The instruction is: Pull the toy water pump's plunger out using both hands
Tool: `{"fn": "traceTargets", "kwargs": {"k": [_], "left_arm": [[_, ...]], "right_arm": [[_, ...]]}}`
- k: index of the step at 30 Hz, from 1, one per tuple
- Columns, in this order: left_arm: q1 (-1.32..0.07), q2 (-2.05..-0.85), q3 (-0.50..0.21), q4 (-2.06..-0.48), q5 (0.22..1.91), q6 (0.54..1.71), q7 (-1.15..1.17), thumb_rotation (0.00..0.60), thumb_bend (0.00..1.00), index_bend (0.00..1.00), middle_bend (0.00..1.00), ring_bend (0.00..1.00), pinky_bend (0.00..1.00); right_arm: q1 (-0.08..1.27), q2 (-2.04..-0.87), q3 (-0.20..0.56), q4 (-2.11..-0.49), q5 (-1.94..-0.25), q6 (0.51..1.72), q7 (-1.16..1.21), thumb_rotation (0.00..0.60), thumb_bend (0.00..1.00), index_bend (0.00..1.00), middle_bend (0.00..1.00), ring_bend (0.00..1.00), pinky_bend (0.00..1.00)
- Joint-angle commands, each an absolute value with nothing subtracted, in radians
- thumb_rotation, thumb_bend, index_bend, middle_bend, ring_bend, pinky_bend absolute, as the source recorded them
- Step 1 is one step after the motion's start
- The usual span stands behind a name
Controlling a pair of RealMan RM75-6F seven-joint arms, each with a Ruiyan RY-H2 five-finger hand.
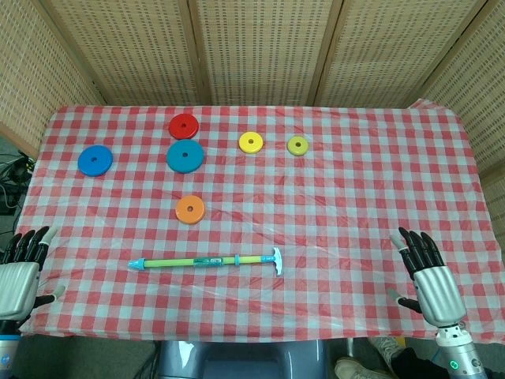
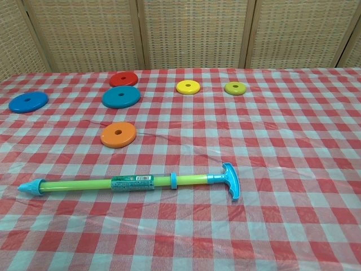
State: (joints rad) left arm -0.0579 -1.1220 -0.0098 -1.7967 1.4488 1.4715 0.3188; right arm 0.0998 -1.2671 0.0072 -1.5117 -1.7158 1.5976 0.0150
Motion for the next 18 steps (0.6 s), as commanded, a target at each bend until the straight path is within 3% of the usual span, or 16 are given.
{"fn": "traceTargets", "kwargs": {"k": [1,18], "left_arm": [[-0.058,-1.121,-0.009,-1.799,1.449,1.47,0.315,0.6,0.11,0.0,0.0,0.0,0.0],[-0.055,-1.1,-0.013,-1.805,1.441,1.473,0.285,0.6,0.11,0.0,0.0,0.0,0.0]], "right_arm": [[0.1,-1.268,0.004,-1.513,-1.715,1.594,0.012,0.6,0.11,0.0,0.0,0.0,0.0],[0.11,-1.272,-0.007,-1.52,-1.729,1.574,0.003,0.6,0.11,0.0,0.0,0.0,0.0]]}}
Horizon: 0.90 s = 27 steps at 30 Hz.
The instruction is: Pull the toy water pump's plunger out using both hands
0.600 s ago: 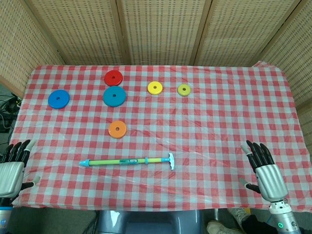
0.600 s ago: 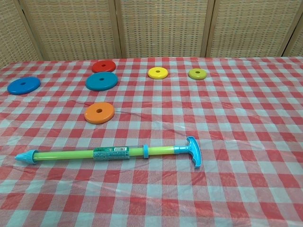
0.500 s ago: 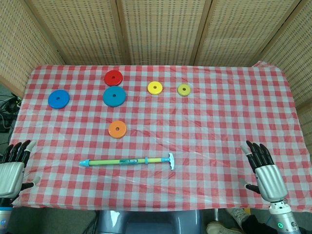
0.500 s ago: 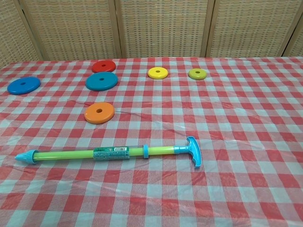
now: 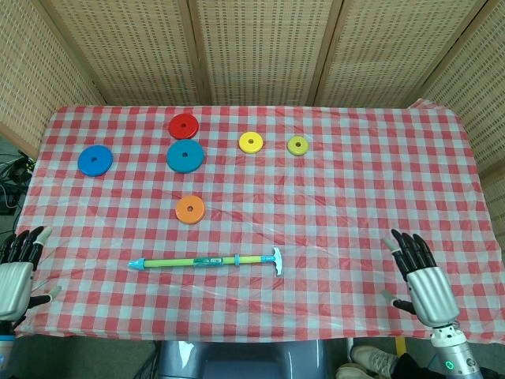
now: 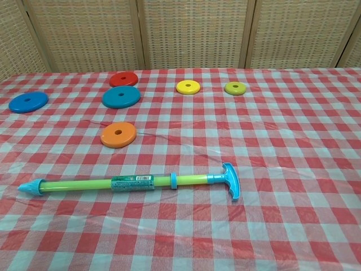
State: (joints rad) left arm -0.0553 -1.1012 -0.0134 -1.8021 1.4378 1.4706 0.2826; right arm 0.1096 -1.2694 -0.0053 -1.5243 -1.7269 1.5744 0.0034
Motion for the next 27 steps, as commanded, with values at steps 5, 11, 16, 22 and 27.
{"fn": "traceTargets", "kwargs": {"k": [5,11,16,22,27], "left_arm": [[-0.052,-1.094,-0.009,-1.814,1.45,1.478,0.272,0.6,0.11,0.0,0.0,0.0,0.0],[-0.054,-1.09,-0.012,-1.813,1.44,1.47,0.263,0.6,0.11,0.0,0.0,0.0,0.0],[-0.054,-1.091,-0.017,-1.811,1.435,1.473,0.261,0.6,0.11,0.0,0.0,0.0,0.0],[-0.054,-1.088,-0.021,-1.808,1.429,1.474,0.245,0.6,0.11,0.0,0.0,0.0,0.0],[-0.057,-1.088,-0.023,-1.804,1.423,1.467,0.235,0.6,0.11,0.0,0.0,0.0,0.0]], "right_arm": [[0.118,-1.28,-0.006,-1.516,-1.728,1.56,0.004,0.6,0.11,0.0,0.0,0.0,0.0],[0.182,-1.3,0.019,-1.569,-1.726,1.472,-0.06,0.6,0.11,0.0,0.0,0.0,0.0],[0.272,-1.348,0.077,-1.666,-1.68,1.348,-0.166,0.6,0.1,0.0,0.0,0.0,0.0],[0.36,-1.457,0.152,-1.716,-1.556,1.232,-0.275,0.6,0.12,0.06,0.03,0.03,0.02],[0.4,-1.58,0.2,-1.71,-1.463,1.221,-0.401,0.6,0.16,0.16,0.37,0.36,0.33]]}}
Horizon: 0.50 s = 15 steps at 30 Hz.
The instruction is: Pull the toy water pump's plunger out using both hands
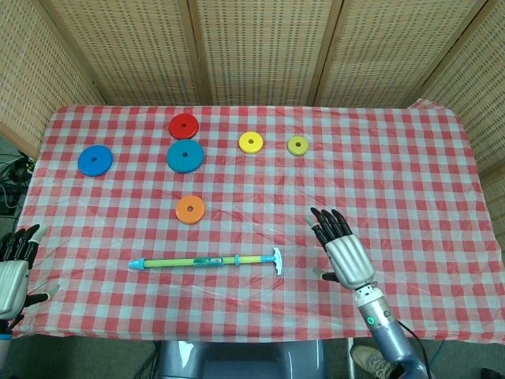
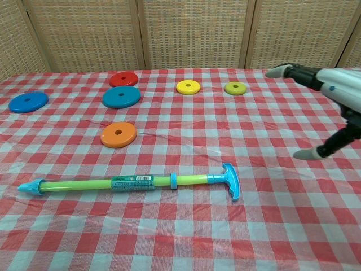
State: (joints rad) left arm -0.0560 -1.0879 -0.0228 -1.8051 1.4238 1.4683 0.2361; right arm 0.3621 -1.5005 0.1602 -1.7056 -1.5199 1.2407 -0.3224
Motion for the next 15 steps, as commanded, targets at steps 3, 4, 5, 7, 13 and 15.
{"fn": "traceTargets", "kwargs": {"k": [3,4,5,7,13,15], "left_arm": [[-0.058,-1.087,-0.023,-1.804,1.421,1.464,0.23,0.6,0.11,0.0,0.0,0.0,0.0],[-0.058,-1.087,-0.023,-1.804,1.422,1.464,0.228,0.6,0.11,0.0,0.0,0.0,0.0],[-0.058,-1.087,-0.023,-1.803,1.423,1.464,0.227,0.6,0.11,0.0,0.0,0.0,0.0],[-0.059,-1.087,-0.022,-1.802,1.423,1.461,0.224,0.6,0.11,0.0,0.0,0.0,0.0],[-0.065,-1.089,-0.021,-1.8,1.418,1.445,0.219,0.6,0.11,0.0,0.0,0.0,0.0],[-0.067,-1.089,-0.02,-1.799,1.417,1.441,0.218,0.6,0.11,0.0,0.0,0.0,0.0]], "right_arm": [[0.428,-1.645,0.218,-1.702,-1.409,1.206,-0.461,0.6,0.18,0.2,0.52,0.51,0.42],[0.436,-1.663,0.222,-1.697,-1.397,1.204,-0.482,0.6,0.19,0.22,0.59,0.58,0.46],[0.441,-1.675,0.224,-1.693,-1.39,1.204,-0.497,0.6,0.2,0.24,0.66,0.64,0.49],[0.457,-1.721,0.229,-1.683,-1.351,1.2,-0.555,0.6,0.2,0.28,0.78,0.76,0.57],[0.486,-1.807,0.24,-1.675,-1.224,1.194,-0.676,0.6,0.24,0.41,0.98,0.96,0.75],[0.498,-1.824,0.242,-1.666,-1.196,1.189,-0.702,0.6,0.25,0.42,1.0,0.97,0.76]]}}
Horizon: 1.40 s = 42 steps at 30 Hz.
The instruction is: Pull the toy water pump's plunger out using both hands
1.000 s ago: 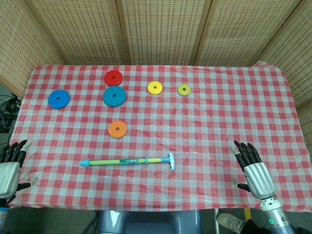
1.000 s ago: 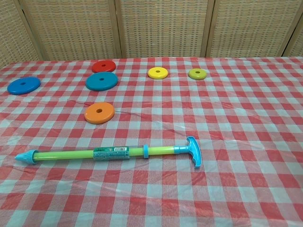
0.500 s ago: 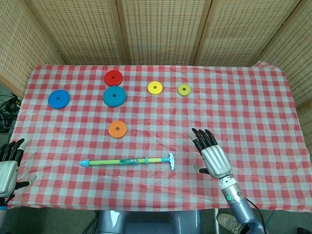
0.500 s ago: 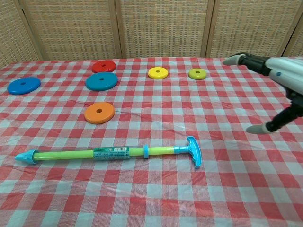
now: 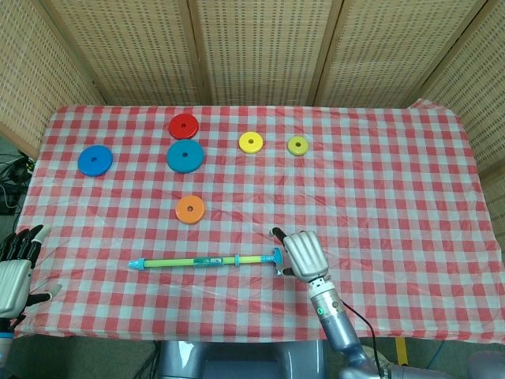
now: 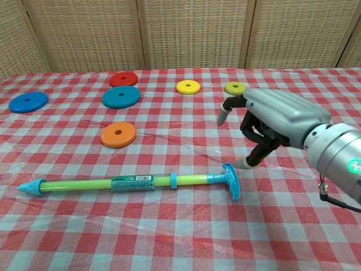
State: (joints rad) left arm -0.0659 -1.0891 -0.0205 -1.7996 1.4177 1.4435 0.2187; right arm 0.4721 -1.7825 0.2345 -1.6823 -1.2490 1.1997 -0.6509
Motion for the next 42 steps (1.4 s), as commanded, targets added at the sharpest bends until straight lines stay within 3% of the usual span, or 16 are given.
{"fn": "traceTargets", "kwargs": {"k": [1,14,42], "left_arm": [[-0.068,-1.089,-0.02,-1.8,1.416,1.439,0.217,0.6,0.11,0.0,0.0,0.0,0.0],[-0.083,-1.09,-0.023,-1.789,1.385,1.401,0.208,0.6,0.11,0.0,0.0,0.0,0.0],[-0.108,-1.093,-0.038,-1.77,1.332,1.364,0.19,0.6,0.12,0.0,0.0,0.0,0.0]], "right_arm": [[0.505,-1.834,0.24,-1.658,-1.18,1.181,-0.715,0.6,0.27,0.42,1.0,0.97,0.76],[0.588,-1.926,0.257,-1.546,-1.071,1.127,-0.732,0.6,0.47,0.43,1.0,0.98,0.78],[0.637,-1.962,0.22,-1.421,-0.968,1.104,-0.721,0.6,0.52,0.45,1.0,0.99,0.78]]}}
